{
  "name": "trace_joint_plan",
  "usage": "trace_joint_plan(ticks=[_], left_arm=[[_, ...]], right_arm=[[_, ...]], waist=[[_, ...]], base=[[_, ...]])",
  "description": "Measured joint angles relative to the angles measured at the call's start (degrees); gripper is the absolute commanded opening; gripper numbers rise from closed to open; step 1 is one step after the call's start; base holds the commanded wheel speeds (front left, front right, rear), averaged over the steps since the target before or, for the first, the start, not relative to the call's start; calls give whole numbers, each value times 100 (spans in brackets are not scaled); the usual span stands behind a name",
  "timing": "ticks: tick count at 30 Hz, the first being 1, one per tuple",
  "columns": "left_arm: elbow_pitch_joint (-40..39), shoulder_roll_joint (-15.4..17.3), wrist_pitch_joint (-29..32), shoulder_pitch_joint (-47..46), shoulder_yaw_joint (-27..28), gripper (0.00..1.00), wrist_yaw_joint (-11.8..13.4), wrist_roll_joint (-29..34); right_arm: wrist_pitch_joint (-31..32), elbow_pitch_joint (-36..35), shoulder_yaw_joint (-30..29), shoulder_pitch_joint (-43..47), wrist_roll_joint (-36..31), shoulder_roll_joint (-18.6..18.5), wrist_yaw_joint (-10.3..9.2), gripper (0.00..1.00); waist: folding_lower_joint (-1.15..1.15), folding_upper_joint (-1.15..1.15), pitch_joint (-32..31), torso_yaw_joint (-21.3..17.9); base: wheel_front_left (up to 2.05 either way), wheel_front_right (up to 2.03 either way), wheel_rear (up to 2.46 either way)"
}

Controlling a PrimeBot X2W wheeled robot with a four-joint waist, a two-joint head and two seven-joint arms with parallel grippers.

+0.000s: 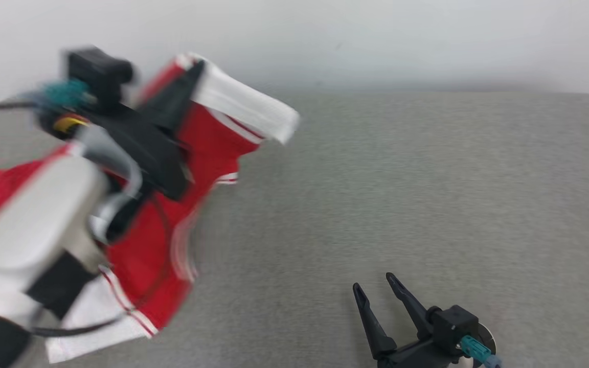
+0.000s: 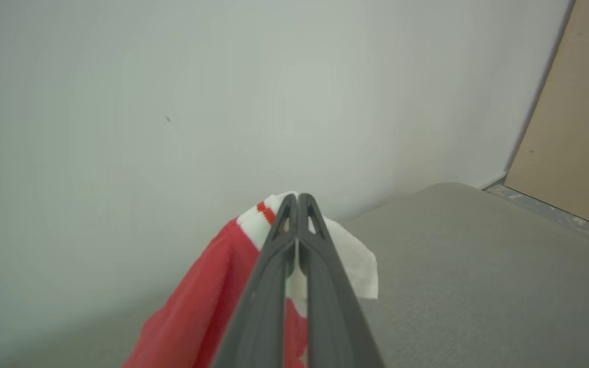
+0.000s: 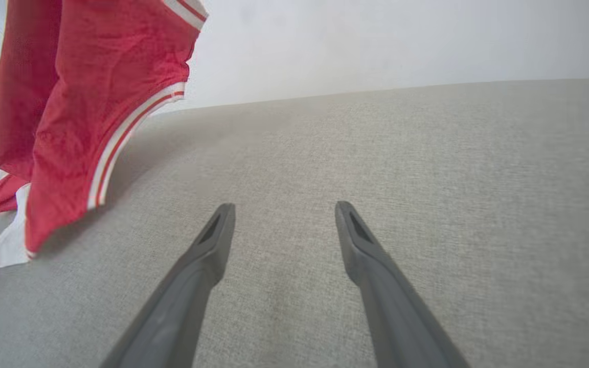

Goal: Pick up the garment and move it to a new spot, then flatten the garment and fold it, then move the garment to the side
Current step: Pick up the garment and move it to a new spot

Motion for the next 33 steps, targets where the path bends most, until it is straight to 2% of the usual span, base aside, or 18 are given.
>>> trace_joint_plan(ticks=[9,13,17,19,21,24,28,29,30,33], left_arm=[[464,-1355,-822,326,-739,0,0,-383],[833,-1844,-1180,306,-969,0,0,-527],[1237,-2101,-1378,90,-1063,0,0,-330],[1435,-2213,-1422,-40,-924,0,0,-200],[1542,-2260,-1429,-192,-546,0,52,205],[1638,-2189,-1446,-299,29,0,322,967],[1845,-2098,-1445,-181,517,0,465,1653],[1858,-2091,-1446,-174,669,22,510,1772],[1887,-2083,-1446,-154,808,98,564,1917],[2017,-2084,-1446,26,1152,100,706,2229]], right_arm=[[1,24,4,30,-1,1,0,100],[1,47,12,29,1,-4,0,100],[1,37,57,10,11,10,0,100],[1,34,68,0,18,23,0,100],[1,27,96,-10,20,31,0,100],[1,15,164,-73,63,52,0,100],[1,-18,168,-174,90,76,0,100],[1,-20,168,-178,102,80,0,100],[1,-21,165,-182,103,81,0,100],[1,-32,113,-213,110,91,0,100]], waist=[[0,0,-138,-864],[1,0,-156,-1261],[1,0,-155,-1650],[1,0,-142,-1831],[1,0,-118,-1998],[0,0,-54,-2210],[1,0,96,-2406],[1,0,146,-2435],[1,0,194,-2458],[1,0,323,-2506]], base=[[0,0,0],[0,0,0],[0,0,0],[0,0,0],[0,0,0],[0,0,0],[0,0,0],[0,0,0],[0,0,0],[0,0,0]])
